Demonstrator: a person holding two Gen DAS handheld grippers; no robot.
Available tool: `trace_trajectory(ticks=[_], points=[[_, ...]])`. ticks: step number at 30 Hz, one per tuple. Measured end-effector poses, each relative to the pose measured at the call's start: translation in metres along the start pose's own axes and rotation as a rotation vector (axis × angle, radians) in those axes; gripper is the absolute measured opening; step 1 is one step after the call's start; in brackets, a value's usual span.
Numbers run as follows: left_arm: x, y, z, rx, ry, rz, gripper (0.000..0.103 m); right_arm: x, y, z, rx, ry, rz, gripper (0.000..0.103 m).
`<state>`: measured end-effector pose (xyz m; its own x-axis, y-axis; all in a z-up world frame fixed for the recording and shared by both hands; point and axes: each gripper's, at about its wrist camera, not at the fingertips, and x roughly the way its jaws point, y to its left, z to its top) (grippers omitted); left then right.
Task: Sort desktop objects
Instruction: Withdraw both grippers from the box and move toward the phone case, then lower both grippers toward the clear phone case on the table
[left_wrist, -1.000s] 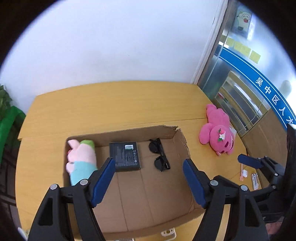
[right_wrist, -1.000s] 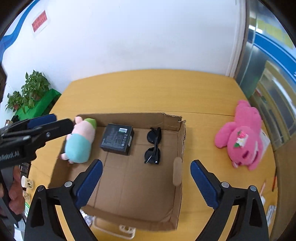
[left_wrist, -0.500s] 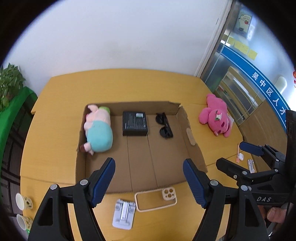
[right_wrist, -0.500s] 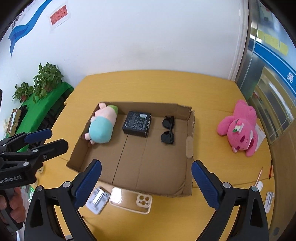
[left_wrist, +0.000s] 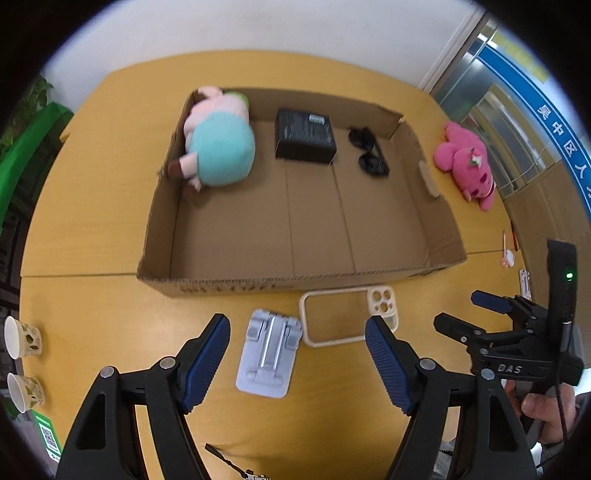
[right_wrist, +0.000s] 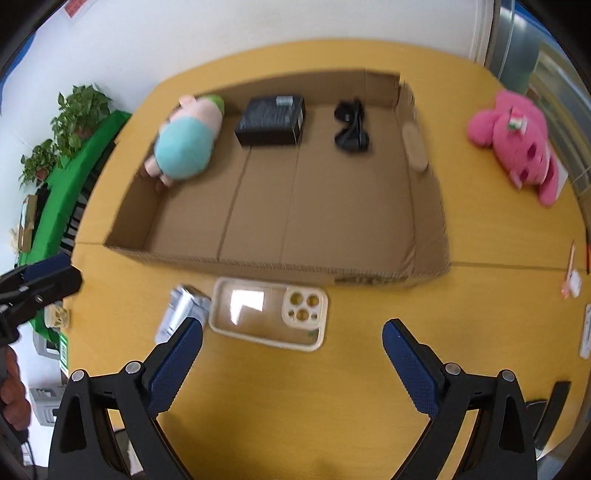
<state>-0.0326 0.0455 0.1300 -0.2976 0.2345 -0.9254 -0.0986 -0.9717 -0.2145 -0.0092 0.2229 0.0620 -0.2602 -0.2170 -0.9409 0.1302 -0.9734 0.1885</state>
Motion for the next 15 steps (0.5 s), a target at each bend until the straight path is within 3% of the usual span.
trace_trajectory(ticks=[6, 8, 11, 15], points=[[0.045, 0.025, -0.011, -0.032, 0.07, -0.027, 0.076, 0.06, -0.025, -0.016, 0.117, 0.063, -0.008, 0.092], [0.059, 0.029, -0.014, -0.041, 0.106, -0.025, 0.074, 0.078, -0.032, -0.019, 0.142, 0.068, -0.005, 0.078], [0.07, 0.032, -0.02, -0.032, 0.13, -0.022, 0.074, 0.1, -0.038, -0.023, 0.142, 0.105, -0.033, 0.065], [0.084, 0.033, -0.024, -0.028, 0.168, -0.036, 0.074, 0.103, -0.028, -0.025, 0.07, 0.072, 0.016, 0.065]])
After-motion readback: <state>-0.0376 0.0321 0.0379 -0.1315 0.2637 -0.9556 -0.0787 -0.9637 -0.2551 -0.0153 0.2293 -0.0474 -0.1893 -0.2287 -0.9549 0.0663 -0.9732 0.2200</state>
